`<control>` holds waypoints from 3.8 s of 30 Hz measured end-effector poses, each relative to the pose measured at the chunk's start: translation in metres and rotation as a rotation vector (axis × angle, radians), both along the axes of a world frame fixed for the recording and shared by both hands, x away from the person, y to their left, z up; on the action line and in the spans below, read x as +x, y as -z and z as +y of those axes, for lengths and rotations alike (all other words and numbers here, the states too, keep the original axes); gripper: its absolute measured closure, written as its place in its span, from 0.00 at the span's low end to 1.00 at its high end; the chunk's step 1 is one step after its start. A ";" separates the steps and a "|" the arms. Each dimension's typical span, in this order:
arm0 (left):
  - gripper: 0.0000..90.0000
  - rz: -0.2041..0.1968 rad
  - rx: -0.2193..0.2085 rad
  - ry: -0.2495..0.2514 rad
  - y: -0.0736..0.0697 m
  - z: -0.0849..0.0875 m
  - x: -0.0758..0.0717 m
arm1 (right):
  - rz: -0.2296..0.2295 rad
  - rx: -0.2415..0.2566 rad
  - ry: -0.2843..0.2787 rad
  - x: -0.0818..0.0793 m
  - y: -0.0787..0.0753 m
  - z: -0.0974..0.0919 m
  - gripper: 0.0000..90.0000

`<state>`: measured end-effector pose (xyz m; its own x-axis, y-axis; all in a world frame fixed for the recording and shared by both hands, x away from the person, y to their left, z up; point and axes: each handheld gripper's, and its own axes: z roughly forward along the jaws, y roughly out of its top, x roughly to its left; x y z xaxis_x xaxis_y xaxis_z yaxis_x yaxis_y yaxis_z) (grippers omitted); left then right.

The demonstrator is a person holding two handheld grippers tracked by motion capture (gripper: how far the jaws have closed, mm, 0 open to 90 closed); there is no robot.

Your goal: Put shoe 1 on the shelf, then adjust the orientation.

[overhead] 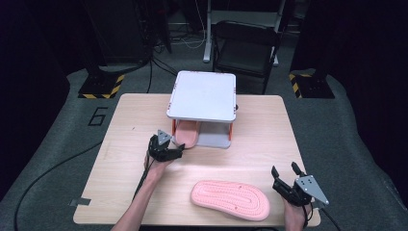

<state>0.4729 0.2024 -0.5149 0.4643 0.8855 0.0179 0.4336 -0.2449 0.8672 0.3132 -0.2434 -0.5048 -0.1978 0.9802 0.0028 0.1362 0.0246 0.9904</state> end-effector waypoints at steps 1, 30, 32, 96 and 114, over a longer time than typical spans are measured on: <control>0.22 0.005 0.000 0.001 0.000 0.000 0.002 | -0.002 0.005 0.001 0.000 0.000 0.000 0.27; 0.21 -0.066 -0.291 0.065 -0.041 0.048 -0.067 | 0.006 0.006 -0.006 -0.002 0.000 0.000 0.26; 0.21 -0.069 -0.288 0.078 -0.039 0.056 -0.078 | 0.005 0.006 -0.003 -0.003 0.000 -0.001 0.26; 0.22 -0.114 -0.328 -0.042 -0.039 0.122 -0.137 | 0.048 -0.003 -0.219 -0.011 -0.015 0.049 0.21; 0.23 -0.112 -0.330 -0.040 -0.039 0.118 -0.137 | 0.120 0.047 -0.265 -0.049 0.001 0.070 0.22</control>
<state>0.3355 0.3201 -0.4763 0.4406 0.8695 -0.2233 0.3353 0.0714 0.9394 0.2638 -0.1735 -0.5057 -0.4428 0.8925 0.0863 0.2474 0.0291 0.9685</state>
